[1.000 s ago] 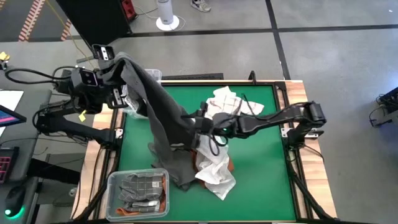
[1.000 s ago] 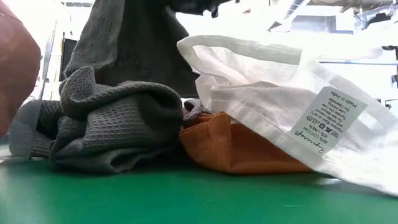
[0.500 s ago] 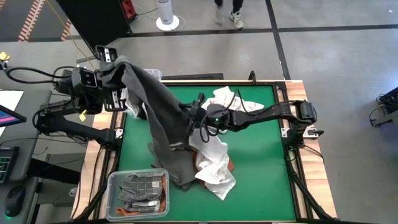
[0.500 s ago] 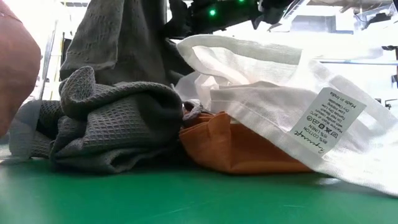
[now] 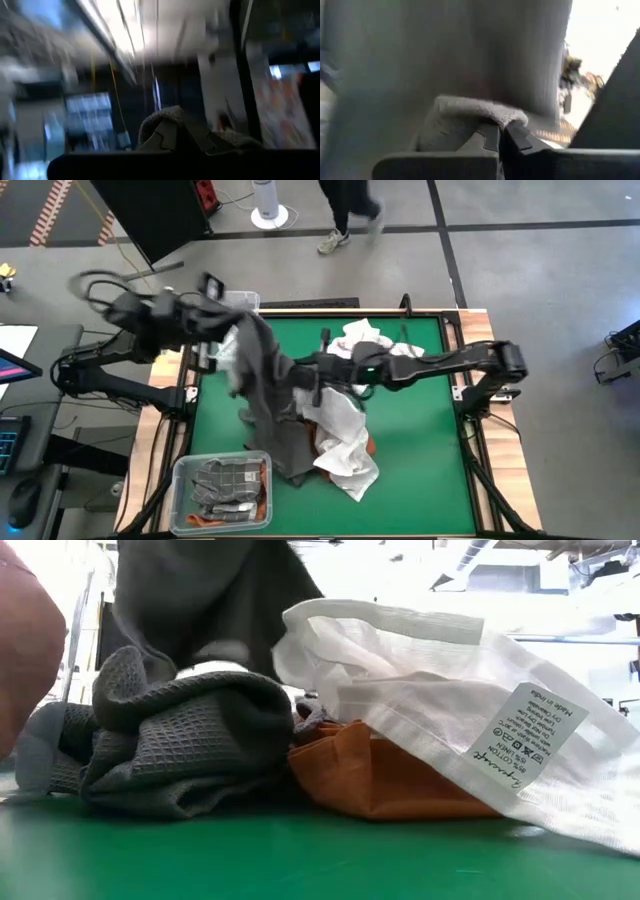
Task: Sort towels by color in basket
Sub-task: Put the gray towel into the bottom transparent bin
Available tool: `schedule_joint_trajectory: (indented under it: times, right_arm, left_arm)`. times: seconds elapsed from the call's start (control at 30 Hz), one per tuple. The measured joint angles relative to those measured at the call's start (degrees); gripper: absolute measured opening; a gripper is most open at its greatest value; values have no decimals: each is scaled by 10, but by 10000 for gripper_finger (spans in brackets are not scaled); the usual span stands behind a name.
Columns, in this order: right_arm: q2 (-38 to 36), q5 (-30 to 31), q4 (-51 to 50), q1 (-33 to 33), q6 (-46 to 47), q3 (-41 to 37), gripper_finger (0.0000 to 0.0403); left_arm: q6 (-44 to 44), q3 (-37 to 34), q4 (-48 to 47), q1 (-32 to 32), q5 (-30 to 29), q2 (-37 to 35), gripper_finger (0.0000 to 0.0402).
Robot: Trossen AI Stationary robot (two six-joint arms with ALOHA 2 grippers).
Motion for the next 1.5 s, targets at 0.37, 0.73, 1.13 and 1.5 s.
schedule_joint_trajectory:
  times: [0.37, 0.73, 1.13, 1.5]
  right_arm:
    - [-94, -59, -64, 9, -17, 35, 19]
    - [-99, -62, -105, 5, -6, 33, 19]
    - [-99, -105, 7, 5, 28, 33, 30]
    - [-82, -123, 8, 17, 46, 36, 29]
  left_arm:
    - [38, 0, -290, -8, 7, 28, 14]
    - [91, -6, -339, -38, 22, 92, 182]
    - [119, -7, -203, -35, 69, 146, 271]
    - [157, -8, -76, -30, 76, 172, 269]
